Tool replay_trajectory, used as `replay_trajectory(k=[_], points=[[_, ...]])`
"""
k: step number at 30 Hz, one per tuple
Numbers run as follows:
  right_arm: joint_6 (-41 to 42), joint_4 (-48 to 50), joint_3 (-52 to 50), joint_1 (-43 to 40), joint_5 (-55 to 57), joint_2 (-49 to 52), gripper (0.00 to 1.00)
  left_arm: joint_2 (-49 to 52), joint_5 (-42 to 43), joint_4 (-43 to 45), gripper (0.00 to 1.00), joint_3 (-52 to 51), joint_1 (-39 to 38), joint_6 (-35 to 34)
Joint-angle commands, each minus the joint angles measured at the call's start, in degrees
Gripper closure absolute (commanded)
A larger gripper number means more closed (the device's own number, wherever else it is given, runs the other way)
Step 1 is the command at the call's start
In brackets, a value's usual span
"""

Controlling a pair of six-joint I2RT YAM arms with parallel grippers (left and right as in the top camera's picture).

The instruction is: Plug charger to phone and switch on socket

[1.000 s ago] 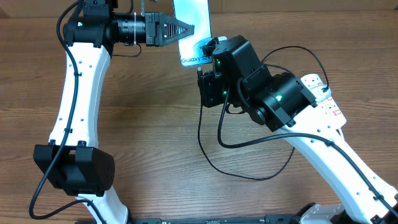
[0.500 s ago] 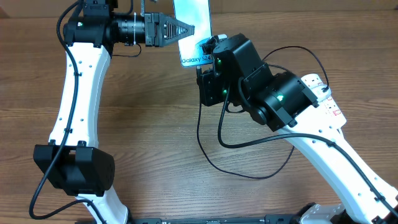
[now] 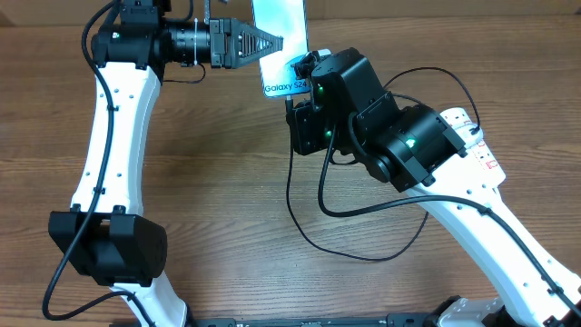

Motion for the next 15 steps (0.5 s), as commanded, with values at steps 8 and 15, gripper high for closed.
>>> replay_trajectory(k=[8, 15], points=[[0.15, 0.42, 2.23, -0.07, 0.17, -0.26, 0.96, -0.44, 4.35, 0.46, 0.96, 0.83, 0.0, 1.29], [0.13, 0.55, 2.23, -0.09, 0.68, -0.28, 0.96, -0.44, 4.31, 0.44, 0.96, 0.83, 0.0, 1.57]])
